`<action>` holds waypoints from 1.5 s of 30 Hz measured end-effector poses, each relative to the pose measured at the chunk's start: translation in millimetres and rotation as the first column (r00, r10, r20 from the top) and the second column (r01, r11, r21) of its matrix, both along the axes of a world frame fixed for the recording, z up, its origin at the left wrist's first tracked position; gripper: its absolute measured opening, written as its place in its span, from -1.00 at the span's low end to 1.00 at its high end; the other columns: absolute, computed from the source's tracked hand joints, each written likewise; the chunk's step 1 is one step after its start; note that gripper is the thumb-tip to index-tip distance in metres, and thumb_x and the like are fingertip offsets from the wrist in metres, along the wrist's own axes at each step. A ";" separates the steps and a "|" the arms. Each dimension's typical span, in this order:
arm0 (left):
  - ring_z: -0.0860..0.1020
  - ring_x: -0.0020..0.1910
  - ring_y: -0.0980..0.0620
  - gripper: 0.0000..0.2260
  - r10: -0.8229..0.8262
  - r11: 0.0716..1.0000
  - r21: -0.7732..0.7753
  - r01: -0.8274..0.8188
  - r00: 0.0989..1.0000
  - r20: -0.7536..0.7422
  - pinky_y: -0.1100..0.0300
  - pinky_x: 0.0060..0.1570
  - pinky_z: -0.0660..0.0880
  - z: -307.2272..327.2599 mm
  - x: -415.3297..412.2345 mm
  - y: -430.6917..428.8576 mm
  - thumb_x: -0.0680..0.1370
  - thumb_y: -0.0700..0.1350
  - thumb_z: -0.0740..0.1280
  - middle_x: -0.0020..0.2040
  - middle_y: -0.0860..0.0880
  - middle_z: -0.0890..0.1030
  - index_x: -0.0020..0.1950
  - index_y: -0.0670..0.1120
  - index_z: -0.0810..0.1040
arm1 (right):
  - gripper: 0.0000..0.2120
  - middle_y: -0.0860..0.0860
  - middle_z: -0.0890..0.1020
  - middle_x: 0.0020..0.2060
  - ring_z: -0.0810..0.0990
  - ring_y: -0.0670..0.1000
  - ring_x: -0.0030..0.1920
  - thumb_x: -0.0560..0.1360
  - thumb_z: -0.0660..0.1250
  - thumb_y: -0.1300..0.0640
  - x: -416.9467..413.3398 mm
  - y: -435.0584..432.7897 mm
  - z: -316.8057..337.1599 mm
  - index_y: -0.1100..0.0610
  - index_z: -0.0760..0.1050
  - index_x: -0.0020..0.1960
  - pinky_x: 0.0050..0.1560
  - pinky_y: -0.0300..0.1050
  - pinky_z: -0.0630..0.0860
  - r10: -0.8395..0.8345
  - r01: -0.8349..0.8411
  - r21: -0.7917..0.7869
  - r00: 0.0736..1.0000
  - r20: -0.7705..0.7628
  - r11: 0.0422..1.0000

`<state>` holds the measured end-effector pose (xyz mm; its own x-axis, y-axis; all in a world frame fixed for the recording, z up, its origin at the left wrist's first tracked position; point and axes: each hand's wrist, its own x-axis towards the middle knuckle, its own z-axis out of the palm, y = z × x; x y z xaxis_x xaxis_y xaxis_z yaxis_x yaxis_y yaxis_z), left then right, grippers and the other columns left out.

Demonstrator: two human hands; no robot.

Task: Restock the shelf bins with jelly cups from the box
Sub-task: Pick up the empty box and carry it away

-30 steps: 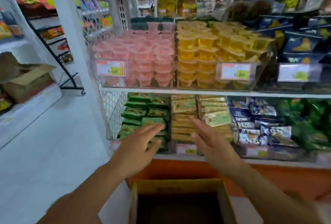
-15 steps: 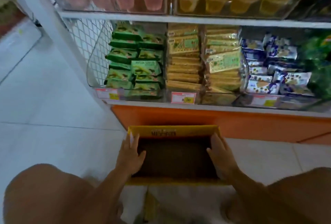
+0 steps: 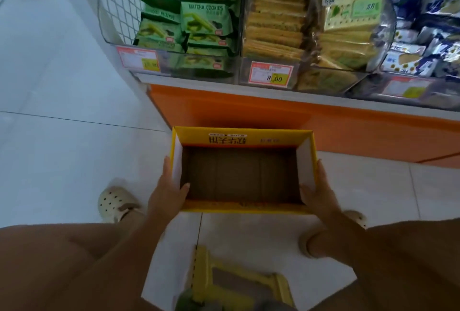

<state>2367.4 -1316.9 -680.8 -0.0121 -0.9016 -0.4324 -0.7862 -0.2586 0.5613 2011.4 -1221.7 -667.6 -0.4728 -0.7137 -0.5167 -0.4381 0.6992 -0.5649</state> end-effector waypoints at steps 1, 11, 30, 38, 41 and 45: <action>0.26 0.47 -0.20 -0.19 -0.002 1.000 0.011 0.002 1.000 -0.007 -0.14 0.35 0.32 0.6 2.0 1.0 0.57 0.02 0.34 0.58 -0.09 0.13 0.59 0.03 -0.19 | -0.23 0.11 0.35 0.42 0.45 0.29 0.28 0.52 0.20 -0.15 0.4 -0.7 1.3 -0.11 -0.18 0.57 0.07 -0.02 0.39 0.008 -0.008 0.001 1.000 0.010 1.000; 0.36 0.41 -0.21 -0.21 0.197 0.980 0.031 -0.196 0.979 -0.059 -0.14 0.36 0.34 65.5 73.8 6.5 0.54 0.19 0.31 0.52 -0.12 0.27 0.59 0.07 -0.12 | -0.33 0.07 0.22 0.51 0.36 0.26 0.39 0.60 0.20 0.01 51.5 -36.2 59.7 -0.04 -0.11 0.58 0.22 0.06 0.38 0.225 -0.221 -0.123 0.974 0.015 0.967; 0.30 0.45 -0.18 -0.18 0.602 0.746 -0.181 -0.640 0.766 -0.228 -0.12 0.40 0.27 208.4 323.9 64.9 0.44 0.31 0.36 0.54 -0.01 0.24 0.58 0.12 0.04 | -0.35 -0.04 -0.02 0.57 0.06 0.14 0.54 0.63 0.12 -0.10 308.4 -110.0 167.1 -0.15 -0.21 0.56 0.49 0.22 0.11 0.608 -0.558 -0.380 0.794 0.017 0.738; 0.33 0.43 -0.16 -0.24 0.695 0.643 -0.160 -0.749 0.659 -0.287 -0.12 0.37 0.31 215.1 387.8 19.3 0.46 0.26 0.37 0.52 -0.01 0.27 0.56 0.16 0.11 | -0.41 0.00 0.10 0.55 0.18 0.17 0.50 0.64 0.10 -0.06 386.4 -192.8 165.9 -0.17 -0.13 0.56 0.47 0.15 0.18 0.624 -0.553 -0.345 0.769 0.138 0.758; 0.33 0.43 -0.14 -0.27 0.737 0.589 -0.118 -0.799 0.592 -0.327 -0.11 0.38 0.31 204.0 411.8 -28.9 0.47 0.23 0.39 0.52 0.00 0.29 0.55 0.18 0.13 | -0.44 -0.02 0.12 0.55 0.21 0.15 0.49 0.65 0.07 -0.06 421.2 -266.7 149.4 -0.13 -0.11 0.57 0.45 0.11 0.18 0.636 -0.576 -0.315 0.761 0.130 0.754; 0.32 0.43 -0.13 -0.30 0.789 0.506 -0.120 -0.854 0.514 -0.335 -0.08 0.34 0.32 193.1 441.8 -89.3 0.48 0.21 0.39 0.52 0.02 0.28 0.54 0.22 0.13 | -0.48 0.03 0.20 0.51 0.28 0.20 0.44 0.66 0.05 -0.06 477.8 -356.9 140.8 -0.11 -0.05 0.56 0.39 0.13 0.26 0.589 -0.529 -0.283 0.783 0.200 0.800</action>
